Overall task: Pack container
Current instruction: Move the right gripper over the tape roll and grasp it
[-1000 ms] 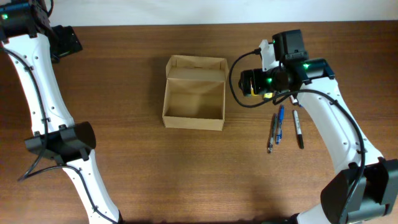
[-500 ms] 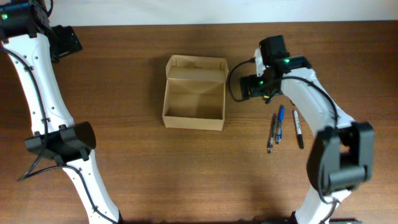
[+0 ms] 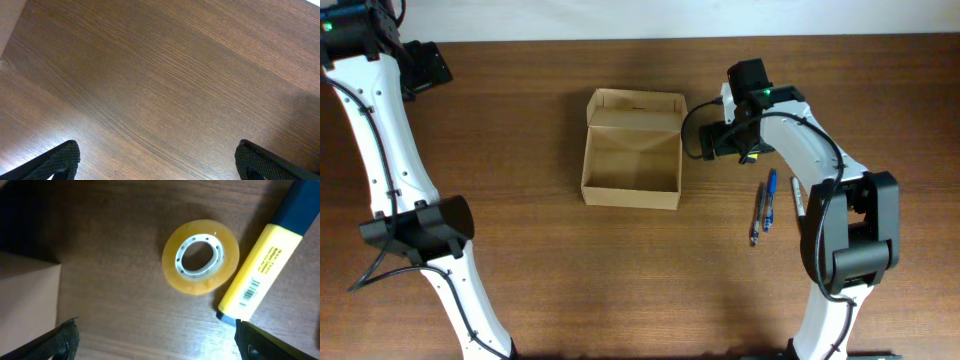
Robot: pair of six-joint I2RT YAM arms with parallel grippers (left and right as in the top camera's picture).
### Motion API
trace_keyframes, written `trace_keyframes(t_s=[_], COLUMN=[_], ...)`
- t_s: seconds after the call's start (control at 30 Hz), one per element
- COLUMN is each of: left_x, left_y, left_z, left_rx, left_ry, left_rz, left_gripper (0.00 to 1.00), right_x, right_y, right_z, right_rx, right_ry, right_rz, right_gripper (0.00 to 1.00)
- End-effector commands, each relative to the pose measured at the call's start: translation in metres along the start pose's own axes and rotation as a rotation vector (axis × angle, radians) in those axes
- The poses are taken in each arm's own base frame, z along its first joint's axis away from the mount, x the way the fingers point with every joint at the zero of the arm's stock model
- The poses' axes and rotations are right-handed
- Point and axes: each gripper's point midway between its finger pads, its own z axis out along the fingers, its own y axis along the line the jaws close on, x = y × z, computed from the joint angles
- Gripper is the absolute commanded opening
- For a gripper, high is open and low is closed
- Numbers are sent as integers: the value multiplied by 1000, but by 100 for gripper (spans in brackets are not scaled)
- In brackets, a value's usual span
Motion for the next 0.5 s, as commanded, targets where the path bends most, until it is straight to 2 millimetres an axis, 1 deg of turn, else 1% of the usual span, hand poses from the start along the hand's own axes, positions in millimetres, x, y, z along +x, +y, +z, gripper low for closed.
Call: trace_keyframes(t_s=[0.0, 0.1, 0.2, 0.27, 0.37, 0.47], left_x=[-1, -1, -1, -1, -1, -1], left_y=[6, 6, 6, 6, 6, 6], left_z=[-13, -13, -13, -13, -13, -13], left_rx=[-4, -4, -4, -4, -4, -4], left_ry=[-22, -22, -22, -22, -22, -22], left_rz=[7, 7, 7, 7, 7, 7], left_gripper=[100, 100, 100, 100, 100, 100], right_x=[-33, -61, -80, -86, -81, -65], right_y=[9, 12, 14, 15, 14, 12], right_z=[-30, -59, -79, -83, -69, -44], right_rx=[-27, -32, -35, -36, -33, -28], right_ry=[-95, -172, -221, -227, -178, -80], right_rz=[1, -4, -7, -7, -4, 3], right_gripper=[100, 100, 100, 100, 99, 99])
